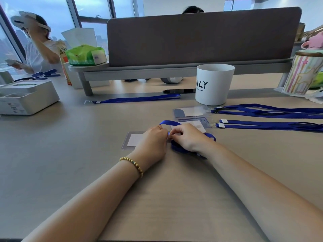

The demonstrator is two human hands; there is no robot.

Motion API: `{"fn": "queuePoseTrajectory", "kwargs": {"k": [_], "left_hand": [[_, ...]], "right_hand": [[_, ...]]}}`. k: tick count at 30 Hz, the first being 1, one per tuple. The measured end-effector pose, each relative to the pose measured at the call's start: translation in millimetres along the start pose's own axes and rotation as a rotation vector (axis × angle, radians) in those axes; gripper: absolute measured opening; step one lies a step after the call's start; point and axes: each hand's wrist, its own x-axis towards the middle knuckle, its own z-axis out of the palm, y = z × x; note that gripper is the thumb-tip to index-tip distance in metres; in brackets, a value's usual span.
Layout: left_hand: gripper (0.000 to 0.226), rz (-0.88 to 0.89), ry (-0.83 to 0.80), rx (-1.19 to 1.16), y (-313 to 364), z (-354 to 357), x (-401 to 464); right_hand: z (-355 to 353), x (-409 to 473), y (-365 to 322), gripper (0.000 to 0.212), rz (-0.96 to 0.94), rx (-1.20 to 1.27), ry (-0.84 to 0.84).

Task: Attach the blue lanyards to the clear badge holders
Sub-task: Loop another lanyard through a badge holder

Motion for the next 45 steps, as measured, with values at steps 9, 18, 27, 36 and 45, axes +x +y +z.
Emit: {"fn": "queuePoseTrajectory", "kwargs": {"k": [9,18,27,36,45], "left_hand": [[0.020,-0.083,0.057,-0.098,0.4,3.0,2.4],[0.025,0.003,-0.029,-0.013,-4.5,5.3,7.2],[0.027,-0.057,0.052,-0.105,-0.2,4.5,2.8],[0.025,-0.271,0.128,-0.380,-20.6,-1.7,7.4],[0.038,-0.142,-0.071,-0.293,-40.7,-14.0,11.0]], "right_hand": [[1.6,0.5,-0.7,0.024,-0.017,-0.043,0.015],[4.6,0.3,0.3,0.026,0.010,-0.042,0.010],[11.9,-1.4,-2.2,0.025,0.027,-0.102,0.100],[11.9,-6.5,-3.1,0.025,0.037,-0.014,0.110],[-7.3,-5.4,-1.3,0.027,-0.071,0.150,-0.048]]}}
